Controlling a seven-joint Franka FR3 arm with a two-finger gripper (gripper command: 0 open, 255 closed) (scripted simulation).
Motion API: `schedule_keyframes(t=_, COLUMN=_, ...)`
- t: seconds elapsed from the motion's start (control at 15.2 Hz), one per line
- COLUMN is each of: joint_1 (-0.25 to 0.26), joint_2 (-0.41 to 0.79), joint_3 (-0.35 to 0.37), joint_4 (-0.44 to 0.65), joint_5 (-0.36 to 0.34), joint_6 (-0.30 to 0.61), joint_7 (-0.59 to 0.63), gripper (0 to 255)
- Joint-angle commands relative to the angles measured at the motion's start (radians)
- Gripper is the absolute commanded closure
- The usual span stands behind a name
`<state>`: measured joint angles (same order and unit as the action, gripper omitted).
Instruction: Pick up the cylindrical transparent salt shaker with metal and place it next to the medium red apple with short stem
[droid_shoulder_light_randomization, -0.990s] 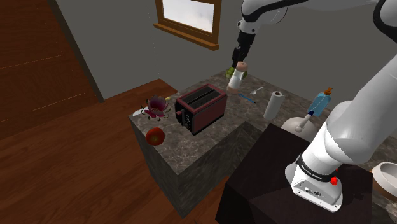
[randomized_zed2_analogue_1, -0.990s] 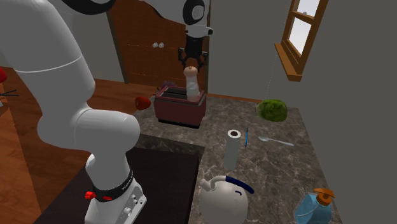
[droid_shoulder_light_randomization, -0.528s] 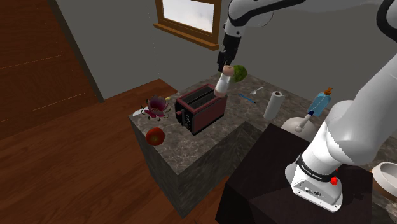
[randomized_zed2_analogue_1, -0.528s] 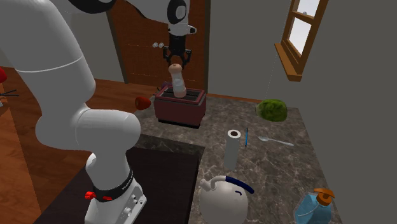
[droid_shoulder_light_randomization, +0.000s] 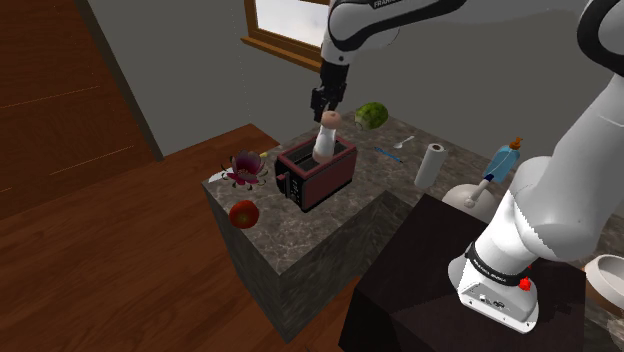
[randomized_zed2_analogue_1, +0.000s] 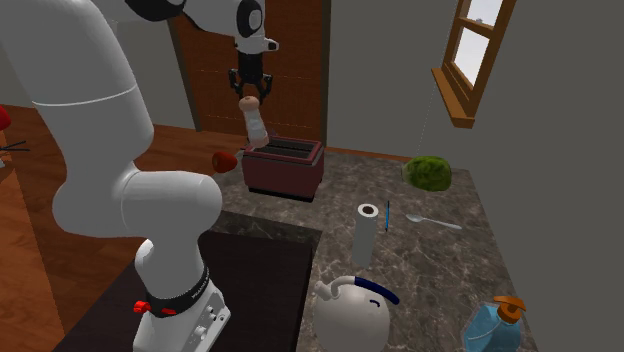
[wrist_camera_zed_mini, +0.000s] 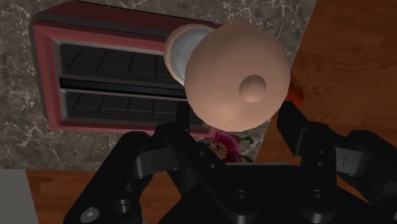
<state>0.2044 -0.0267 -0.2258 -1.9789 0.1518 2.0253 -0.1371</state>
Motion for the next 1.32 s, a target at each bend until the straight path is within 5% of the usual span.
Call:
schedule_keyframes(t=0.0, joint_1=0.023, joint_2=0.016, joint_3=0.024, joint_4=0.022, joint_5=0.000, joint_6=0.001, joint_7=0.048, gripper=255)
schedule_keyframes(t=0.86, joint_1=0.161, joint_2=0.261, joint_3=0.142, joint_4=0.333, joint_5=-0.007, joint_6=-0.033, joint_7=0.318, gripper=255)
schedule_keyframes(t=1.25, joint_1=0.162, joint_2=0.275, joint_3=0.143, joint_4=0.272, joint_5=-0.001, joint_6=0.042, joint_7=0.308, gripper=255)
